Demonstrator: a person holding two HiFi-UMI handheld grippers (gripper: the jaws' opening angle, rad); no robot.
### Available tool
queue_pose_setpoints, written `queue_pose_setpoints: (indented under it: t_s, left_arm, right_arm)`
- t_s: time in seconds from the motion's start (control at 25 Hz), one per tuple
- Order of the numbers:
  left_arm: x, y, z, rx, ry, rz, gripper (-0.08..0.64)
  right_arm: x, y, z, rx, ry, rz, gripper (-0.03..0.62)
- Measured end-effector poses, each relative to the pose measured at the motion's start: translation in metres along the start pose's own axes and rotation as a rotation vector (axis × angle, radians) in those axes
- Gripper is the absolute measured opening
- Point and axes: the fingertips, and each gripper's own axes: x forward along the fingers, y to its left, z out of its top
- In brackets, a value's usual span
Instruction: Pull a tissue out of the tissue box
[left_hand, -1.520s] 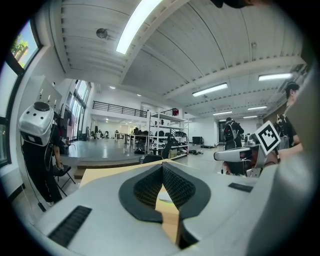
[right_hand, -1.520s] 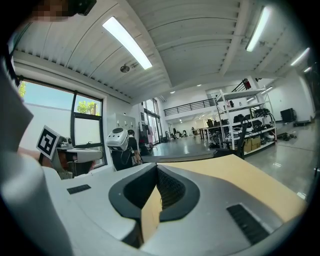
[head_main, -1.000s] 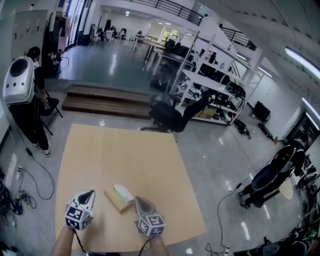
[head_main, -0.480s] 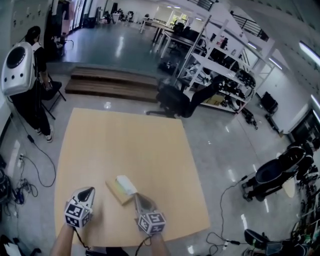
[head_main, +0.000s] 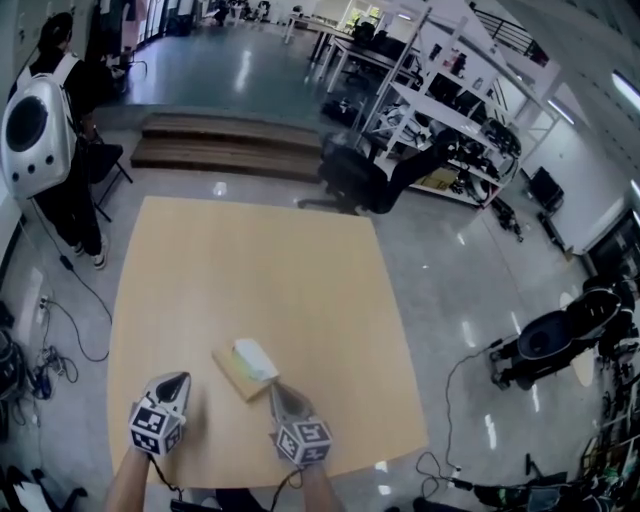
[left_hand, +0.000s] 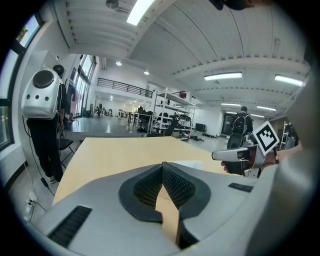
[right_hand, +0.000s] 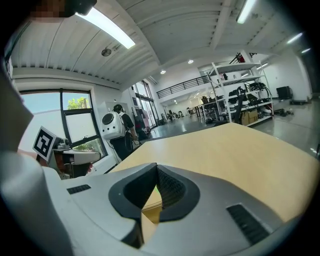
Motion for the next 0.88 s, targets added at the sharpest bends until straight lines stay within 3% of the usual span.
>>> queue_pose_setpoints:
  t_s: [0.72,0.88]
  left_arm:
    - [0.005,0.003,-0.016,-0.026,0.021,0.002,0.008]
    - [0.003,0.003,-0.019,-0.028,0.022,0.006,0.008]
  right_arm:
    - [0.016,-0.008,-0.027,0.062,0.052,0.007,0.011]
    - [0.018,-0.011,-0.032,0.072,0.055,0.011,0.037]
